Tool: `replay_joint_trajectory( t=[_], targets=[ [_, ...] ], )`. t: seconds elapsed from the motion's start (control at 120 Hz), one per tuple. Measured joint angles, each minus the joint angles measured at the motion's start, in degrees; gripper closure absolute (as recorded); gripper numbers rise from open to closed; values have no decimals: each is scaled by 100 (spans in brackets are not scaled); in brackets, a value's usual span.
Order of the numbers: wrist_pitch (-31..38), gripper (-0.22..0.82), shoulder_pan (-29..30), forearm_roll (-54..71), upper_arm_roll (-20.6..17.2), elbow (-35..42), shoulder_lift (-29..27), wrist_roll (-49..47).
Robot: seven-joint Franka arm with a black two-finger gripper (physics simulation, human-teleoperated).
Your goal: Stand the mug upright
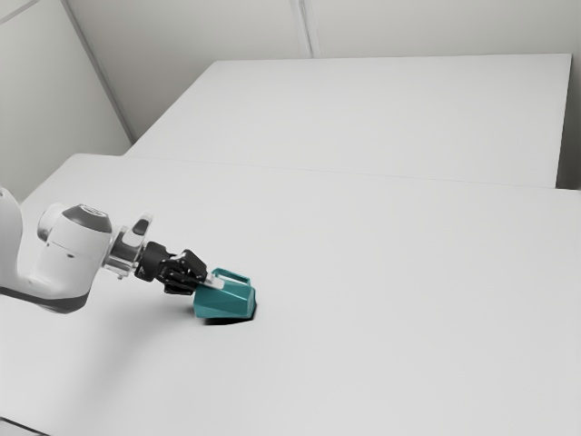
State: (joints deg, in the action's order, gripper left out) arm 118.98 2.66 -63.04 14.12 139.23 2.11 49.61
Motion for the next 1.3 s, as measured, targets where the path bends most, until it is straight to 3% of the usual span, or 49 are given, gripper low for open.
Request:
replay_joint_trajectory(
  t=[0.417,0.867,1.3],
  targets=[
    [92,79,-12,59,3,-1,-2,-69],
    [43,78,-55,72,-179,-132,-254,-95],
    [62,79,-9,788,-577,-494,-619,-602]
  ],
)
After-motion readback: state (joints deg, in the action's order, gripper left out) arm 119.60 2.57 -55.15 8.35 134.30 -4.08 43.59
